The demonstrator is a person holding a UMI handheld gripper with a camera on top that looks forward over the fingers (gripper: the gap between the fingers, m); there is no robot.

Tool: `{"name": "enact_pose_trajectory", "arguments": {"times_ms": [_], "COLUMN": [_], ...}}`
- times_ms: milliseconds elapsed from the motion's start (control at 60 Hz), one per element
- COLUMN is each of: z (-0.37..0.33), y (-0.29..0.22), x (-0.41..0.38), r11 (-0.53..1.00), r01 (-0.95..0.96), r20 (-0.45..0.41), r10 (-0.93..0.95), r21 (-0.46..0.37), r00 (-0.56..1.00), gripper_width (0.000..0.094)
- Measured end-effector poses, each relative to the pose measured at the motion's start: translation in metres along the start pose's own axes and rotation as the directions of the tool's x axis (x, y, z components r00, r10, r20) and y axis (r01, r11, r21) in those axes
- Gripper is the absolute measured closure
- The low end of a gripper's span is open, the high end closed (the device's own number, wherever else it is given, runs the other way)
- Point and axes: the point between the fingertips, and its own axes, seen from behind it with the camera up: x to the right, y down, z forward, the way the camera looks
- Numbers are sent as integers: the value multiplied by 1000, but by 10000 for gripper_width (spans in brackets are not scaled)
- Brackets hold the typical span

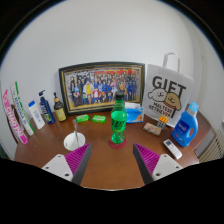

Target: Pour water

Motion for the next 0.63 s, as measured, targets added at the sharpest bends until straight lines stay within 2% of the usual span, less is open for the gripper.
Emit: {"name": "enact_pose_trajectory", "arguments": {"times_ms": [150,317,633], "z": [-90,-161,-203], "y": [8,26,50], "x": [-24,-44,-62], "r11": [999,999,999], "r01": [11,43,45], "r20": [-28,-66,-73], "r10": [-12,-45,-46], "r21": [-32,-30,-13], "r00": [1000,997,996], "gripper_width": [82,84,82]}}
